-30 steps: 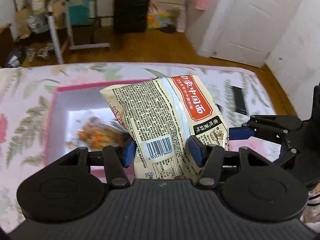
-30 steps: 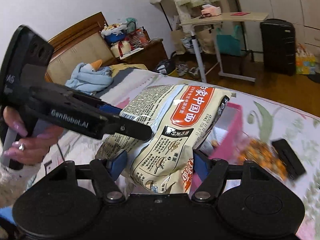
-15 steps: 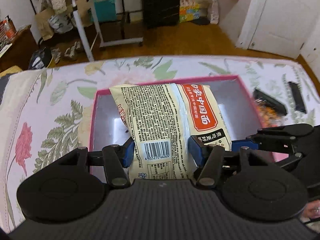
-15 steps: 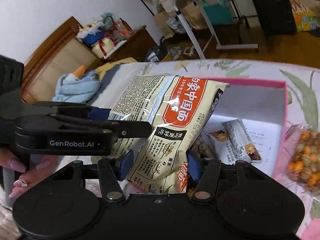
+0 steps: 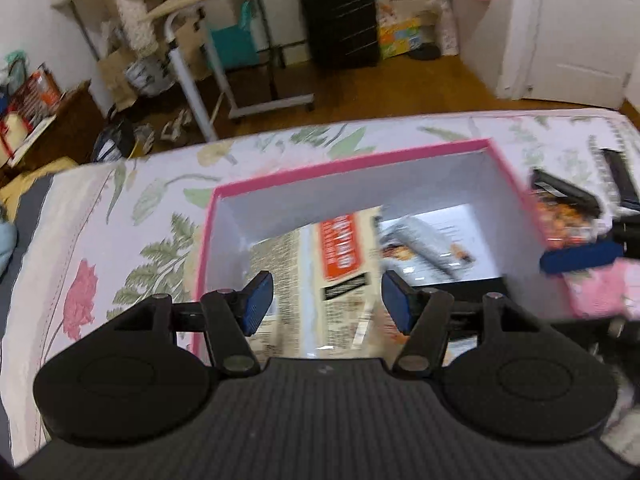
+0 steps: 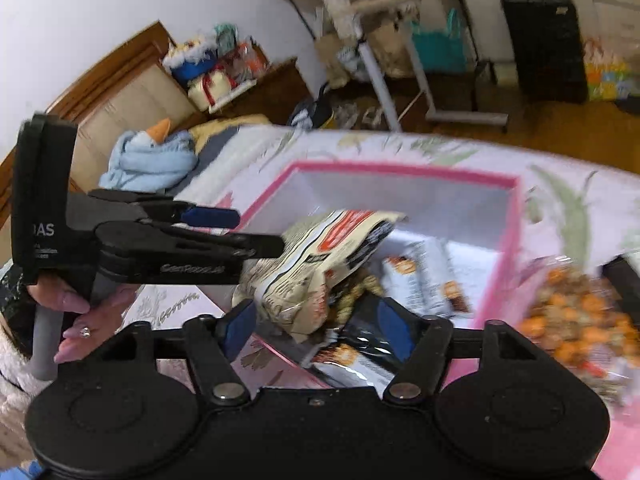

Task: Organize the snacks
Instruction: 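Grasp a white snack bar with the left gripper while the right gripper grasps a black bar, then carry both bars into the pink box and open both grippers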

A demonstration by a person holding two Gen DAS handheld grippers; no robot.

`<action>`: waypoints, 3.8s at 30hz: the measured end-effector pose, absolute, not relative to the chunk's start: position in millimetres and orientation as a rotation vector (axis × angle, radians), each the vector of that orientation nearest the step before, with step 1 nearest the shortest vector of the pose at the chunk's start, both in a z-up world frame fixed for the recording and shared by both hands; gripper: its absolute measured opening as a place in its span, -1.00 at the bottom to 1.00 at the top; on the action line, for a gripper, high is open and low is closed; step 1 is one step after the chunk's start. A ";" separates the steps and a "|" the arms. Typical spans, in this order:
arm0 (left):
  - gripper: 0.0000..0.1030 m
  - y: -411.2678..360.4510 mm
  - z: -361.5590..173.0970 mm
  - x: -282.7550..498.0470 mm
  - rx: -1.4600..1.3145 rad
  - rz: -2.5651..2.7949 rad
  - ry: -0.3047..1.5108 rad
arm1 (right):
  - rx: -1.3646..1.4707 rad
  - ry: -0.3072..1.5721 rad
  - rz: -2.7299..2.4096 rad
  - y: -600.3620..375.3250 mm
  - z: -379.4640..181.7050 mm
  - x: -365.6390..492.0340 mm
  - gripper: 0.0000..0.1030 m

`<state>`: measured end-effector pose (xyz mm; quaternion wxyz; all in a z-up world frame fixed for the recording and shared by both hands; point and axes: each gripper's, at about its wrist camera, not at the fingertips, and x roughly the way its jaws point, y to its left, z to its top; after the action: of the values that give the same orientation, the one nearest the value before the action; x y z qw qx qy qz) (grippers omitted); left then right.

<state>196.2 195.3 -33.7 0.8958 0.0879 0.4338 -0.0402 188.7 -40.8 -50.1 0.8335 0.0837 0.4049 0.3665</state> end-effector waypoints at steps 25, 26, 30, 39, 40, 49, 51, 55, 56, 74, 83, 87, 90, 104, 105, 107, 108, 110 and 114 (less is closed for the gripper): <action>0.07 17.3 -48.7 137.0 -0.014 -0.359 1.009 | 0.102 0.708 0.494 -230.7 -79.3 139.1 0.47; 0.07 13.1 -54.1 136.9 -0.019 -0.339 1.011 | 0.114 0.708 0.488 -235.1 -81.2 140.5 0.47; 0.07 -8.8 -79.1 142.5 -0.025 -0.243 0.990 | 0.164 0.710 0.484 -253.2 -89.5 161.5 0.47; 0.08 -27.7 -131.0 160.4 -0.043 0.041 0.926 | 0.197 0.754 0.539 -248.5 -126.5 249.0 0.47; 0.08 -28.5 -135.4 161.4 -0.038 0.069 0.913 | 0.185 0.763 0.540 -243.8 -131.9 258.1 0.47; 0.07 -20.3 -170.3 181.8 -0.128 0.157 1.008 | 0.084 0.882 0.563 -211.6 -173.4 309.4 0.47; 0.02 -16.9 -172.5 184.0 -0.141 0.162 1.009 | 0.111 0.895 0.545 -211.3 -178.7 311.5 0.48; -0.41 -17.1 -172.9 180.8 -0.114 0.141 1.012 | 0.084 0.875 0.509 -207.4 -178.9 305.0 0.32; -0.42 -17.6 -172.0 178.8 -0.100 0.130 1.011 | 0.089 0.878 0.506 -208.1 -177.3 304.0 0.27; -0.48 0.3 -131.2 139.8 -0.100 -0.083 1.017 | 0.161 0.829 0.338 -232.4 -138.6 193.6 0.19; -0.48 6.3 -113.4 120.1 -0.111 -0.192 1.055 | 0.160 0.846 0.343 -232.4 -116.2 142.1 0.18; -0.48 10.1 -101.5 108.7 -0.093 -0.218 1.051 | 0.162 0.844 0.357 -227.4 -104.0 123.6 0.18; -0.48 14.3 -90.4 99.6 -0.081 -0.238 1.033 | 0.152 0.838 0.378 -218.4 -92.1 111.4 0.18; -0.48 88.0 -26.5 80.8 -0.148 -0.144 0.899 | 0.089 0.737 0.517 -147.8 -30.4 96.9 0.18; -0.48 95.9 -23.0 81.4 -0.158 -0.133 0.887 | 0.093 0.730 0.528 -141.2 -27.1 99.5 0.18; -0.48 112.2 -16.6 83.9 -0.174 -0.115 0.869 | 0.107 0.722 0.540 -128.6 -21.5 105.2 0.18; -0.48 121.4 -13.5 84.1 -0.184 -0.107 0.860 | 0.116 0.725 0.548 -121.4 -19.7 109.7 0.18; -0.48 134.8 -8.6 86.8 -0.189 -0.084 0.836 | 0.136 0.727 0.562 -107.0 -18.1 119.6 0.18; -0.48 158.0 -8.1 104.2 -0.205 -0.058 0.816 | 0.150 0.744 0.586 -74.2 -25.9 144.6 0.18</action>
<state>104.2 158.0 -8.1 0.9124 -0.0995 0.3960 -0.0282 144.6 -74.2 -25.9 0.8873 0.0723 0.3580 0.2817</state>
